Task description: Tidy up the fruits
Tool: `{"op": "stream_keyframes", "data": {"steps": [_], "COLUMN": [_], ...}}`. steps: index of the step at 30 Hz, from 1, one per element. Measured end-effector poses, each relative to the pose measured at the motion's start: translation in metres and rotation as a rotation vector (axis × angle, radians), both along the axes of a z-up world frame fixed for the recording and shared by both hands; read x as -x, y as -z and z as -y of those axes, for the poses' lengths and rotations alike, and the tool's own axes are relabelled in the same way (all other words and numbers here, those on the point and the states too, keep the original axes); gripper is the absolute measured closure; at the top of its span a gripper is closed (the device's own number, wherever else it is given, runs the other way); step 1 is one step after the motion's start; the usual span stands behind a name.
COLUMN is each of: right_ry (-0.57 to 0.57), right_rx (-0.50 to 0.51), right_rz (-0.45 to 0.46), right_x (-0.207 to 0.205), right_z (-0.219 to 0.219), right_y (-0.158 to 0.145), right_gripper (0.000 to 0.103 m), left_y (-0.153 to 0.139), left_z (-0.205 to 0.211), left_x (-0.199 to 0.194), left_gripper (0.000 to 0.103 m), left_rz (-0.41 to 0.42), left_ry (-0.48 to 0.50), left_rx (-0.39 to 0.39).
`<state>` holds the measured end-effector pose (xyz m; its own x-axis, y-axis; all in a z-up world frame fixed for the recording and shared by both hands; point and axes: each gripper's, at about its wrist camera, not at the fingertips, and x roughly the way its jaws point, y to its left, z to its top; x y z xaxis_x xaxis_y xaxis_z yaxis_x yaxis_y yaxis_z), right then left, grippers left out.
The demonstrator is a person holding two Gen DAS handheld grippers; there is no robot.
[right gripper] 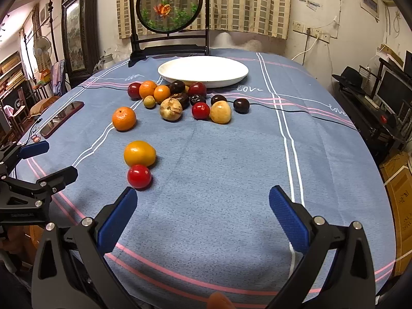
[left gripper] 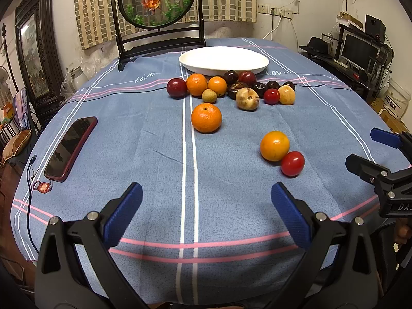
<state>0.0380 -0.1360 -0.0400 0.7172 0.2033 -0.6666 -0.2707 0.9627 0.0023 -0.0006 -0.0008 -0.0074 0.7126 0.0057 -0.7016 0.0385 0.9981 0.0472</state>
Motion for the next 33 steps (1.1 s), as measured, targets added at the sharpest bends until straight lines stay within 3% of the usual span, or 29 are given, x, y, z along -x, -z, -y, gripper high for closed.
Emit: {"op": "stream_keyframes", "data": {"steps": [11, 13, 16, 19, 24, 29, 30, 33], "right_ry": [-0.101, -0.139, -0.170, -0.216, -0.224, -0.229, -0.236, -0.227], "right_rx": [-0.057, -0.076, -0.070, -0.072, -0.055, -0.028, -0.045, -0.085], "right_rz": [-0.008, -0.032, -0.079, -0.102, -0.126, -0.138, -0.143, -0.131], "right_x": [-0.003, -0.007, -0.017, -0.021, -0.030, -0.036, -0.036, -0.034], "right_z": [-0.021, -0.028, -0.041, -0.053, -0.064, -0.067, -0.065, -0.051], "right_y": [0.007, 0.011, 0.019, 0.022, 0.026, 0.032, 0.032, 0.028], "right_gripper": [0.003, 0.028, 0.043, 0.049, 0.051, 0.066, 0.073, 0.073], "left_y": [0.003, 0.004, 0.006, 0.006, 0.005, 0.003, 0.003, 0.001], "left_z": [-0.011, -0.021, -0.032, -0.037, -0.035, -0.030, -0.029, -0.022], "left_x": [0.000, -0.001, -0.003, -0.003, -0.006, -0.011, -0.013, -0.020], "left_gripper": [0.002, 0.002, 0.002, 0.002, 0.002, 0.002, 0.002, 0.003], "left_rz": [-0.006, -0.010, -0.017, -0.013, -0.007, 0.004, 0.003, -0.002], "left_ry": [-0.019, -0.038, -0.051, -0.048, -0.016, 0.025, 0.037, 0.083], "left_rx": [0.006, 0.015, 0.032, 0.040, 0.049, 0.037, 0.037, 0.039]}}
